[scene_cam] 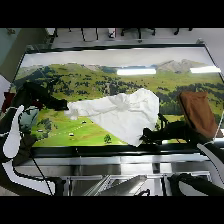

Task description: Fold the shirts.

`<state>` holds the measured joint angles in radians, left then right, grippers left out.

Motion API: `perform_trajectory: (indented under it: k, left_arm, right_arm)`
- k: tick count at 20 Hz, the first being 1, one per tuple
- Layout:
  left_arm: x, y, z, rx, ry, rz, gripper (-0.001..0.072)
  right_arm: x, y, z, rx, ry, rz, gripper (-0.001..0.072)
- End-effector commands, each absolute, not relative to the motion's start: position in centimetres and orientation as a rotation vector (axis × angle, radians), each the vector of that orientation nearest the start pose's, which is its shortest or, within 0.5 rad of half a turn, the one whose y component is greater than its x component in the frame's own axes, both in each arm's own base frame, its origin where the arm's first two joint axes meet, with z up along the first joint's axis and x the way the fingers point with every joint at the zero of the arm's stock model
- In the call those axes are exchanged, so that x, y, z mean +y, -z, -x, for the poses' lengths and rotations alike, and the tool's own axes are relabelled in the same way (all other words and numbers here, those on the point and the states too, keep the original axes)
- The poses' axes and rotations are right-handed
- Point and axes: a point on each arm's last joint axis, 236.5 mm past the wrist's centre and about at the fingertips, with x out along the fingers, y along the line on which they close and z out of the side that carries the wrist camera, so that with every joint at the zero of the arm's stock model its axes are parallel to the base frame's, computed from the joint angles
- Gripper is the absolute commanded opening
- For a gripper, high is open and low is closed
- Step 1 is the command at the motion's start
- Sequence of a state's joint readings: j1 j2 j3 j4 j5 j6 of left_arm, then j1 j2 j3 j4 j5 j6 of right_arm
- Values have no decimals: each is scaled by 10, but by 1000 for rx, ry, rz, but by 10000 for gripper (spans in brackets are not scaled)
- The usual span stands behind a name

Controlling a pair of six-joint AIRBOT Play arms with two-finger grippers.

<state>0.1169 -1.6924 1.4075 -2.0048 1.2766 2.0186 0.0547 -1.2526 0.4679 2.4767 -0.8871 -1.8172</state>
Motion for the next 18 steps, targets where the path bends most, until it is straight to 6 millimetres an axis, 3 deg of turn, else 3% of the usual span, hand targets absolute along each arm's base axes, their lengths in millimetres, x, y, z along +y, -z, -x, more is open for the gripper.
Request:
perform_trajectory:
  k: [1,3,4,5,7,9,10,12,14,15,16,18]
  left_arm:
    - [-77,43,-416,1417,583,257,18]
    - [-96,0,-422,1316,644,330,18]
    - [-103,-33,-429,1232,665,338,18]
    - [-111,-82,-437,1116,690,354,18]
    - [-124,-200,-441,842,716,434,18]
    - [-115,-329,-430,534,632,541,18]
    - [-105,-396,-412,361,589,591,18]
    - [-88,-503,-353,52,543,634,19]
    - [-76,-574,-282,-187,512,592,18]
    - [-71,-591,-255,-251,481,578,19]
    - [-65,-599,-235,-287,430,566,18]
    - [-51,-596,-213,-297,315,545,19]
  right_arm:
    - [161,103,-269,1448,-320,-754,20]
    - [164,54,-299,1362,-422,-736,20]
    - [163,14,-318,1292,-482,-721,20]
    - [159,-40,-338,1183,-546,-682,19]
    - [143,-173,-362,877,-622,-561,19]
    - [124,-323,-348,517,-627,-419,19]
    - [117,-393,-325,344,-613,-345,19]
    - [109,-493,-268,81,-564,-226,19]
    - [109,-549,-221,-85,-516,-142,19]
    - [110,-566,-204,-138,-493,-117,19]
    - [113,-577,-191,-176,-489,-100,19]
    - [116,-582,-182,-197,-493,-113,19]
